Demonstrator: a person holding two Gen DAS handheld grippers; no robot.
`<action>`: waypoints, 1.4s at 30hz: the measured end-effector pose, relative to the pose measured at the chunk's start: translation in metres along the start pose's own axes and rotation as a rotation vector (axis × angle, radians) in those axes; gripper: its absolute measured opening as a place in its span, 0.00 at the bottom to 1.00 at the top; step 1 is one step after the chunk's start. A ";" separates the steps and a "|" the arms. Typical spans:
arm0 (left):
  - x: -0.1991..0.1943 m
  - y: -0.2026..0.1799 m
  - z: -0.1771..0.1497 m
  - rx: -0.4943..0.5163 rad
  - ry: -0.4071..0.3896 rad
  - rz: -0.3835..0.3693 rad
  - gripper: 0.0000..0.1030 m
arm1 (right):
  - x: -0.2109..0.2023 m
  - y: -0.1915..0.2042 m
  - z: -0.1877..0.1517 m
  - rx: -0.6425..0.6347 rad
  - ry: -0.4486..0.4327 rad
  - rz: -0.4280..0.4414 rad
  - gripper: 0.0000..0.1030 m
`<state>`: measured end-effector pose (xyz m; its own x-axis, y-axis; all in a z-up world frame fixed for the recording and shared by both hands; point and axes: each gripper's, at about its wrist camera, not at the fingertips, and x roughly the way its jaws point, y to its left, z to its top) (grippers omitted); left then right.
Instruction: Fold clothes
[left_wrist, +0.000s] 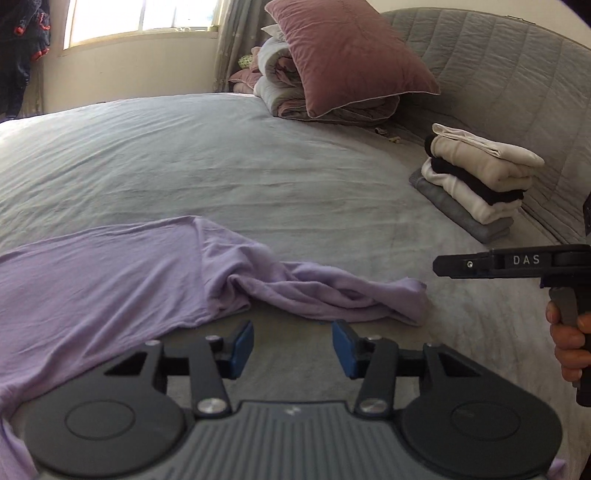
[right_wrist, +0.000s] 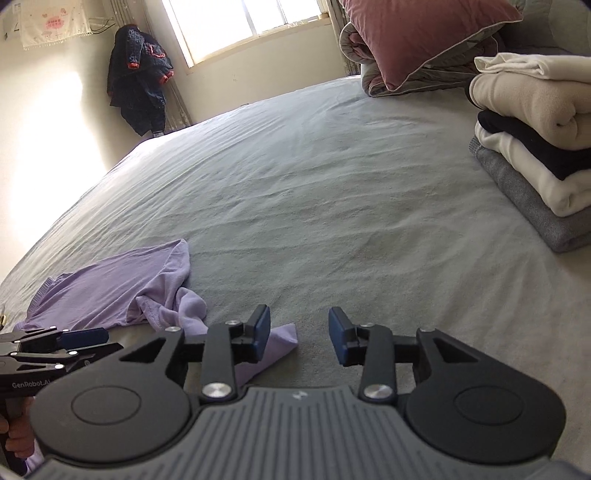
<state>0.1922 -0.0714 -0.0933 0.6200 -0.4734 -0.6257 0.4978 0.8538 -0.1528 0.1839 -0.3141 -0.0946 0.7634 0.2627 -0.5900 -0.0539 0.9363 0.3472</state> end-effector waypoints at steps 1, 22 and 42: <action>0.002 -0.010 0.003 0.034 -0.003 -0.016 0.37 | -0.002 -0.005 -0.001 0.021 0.001 0.007 0.38; 0.064 -0.080 0.051 0.163 0.114 -0.180 0.10 | -0.038 -0.039 -0.007 0.150 0.012 0.044 0.39; 0.113 0.023 0.032 -0.796 0.192 -0.601 0.09 | -0.011 -0.015 -0.005 0.080 0.087 0.117 0.45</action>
<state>0.2930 -0.1125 -0.1430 0.2572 -0.8890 -0.3788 0.1036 0.4151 -0.9038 0.1735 -0.3301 -0.0969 0.6962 0.3916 -0.6016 -0.0851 0.8772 0.4724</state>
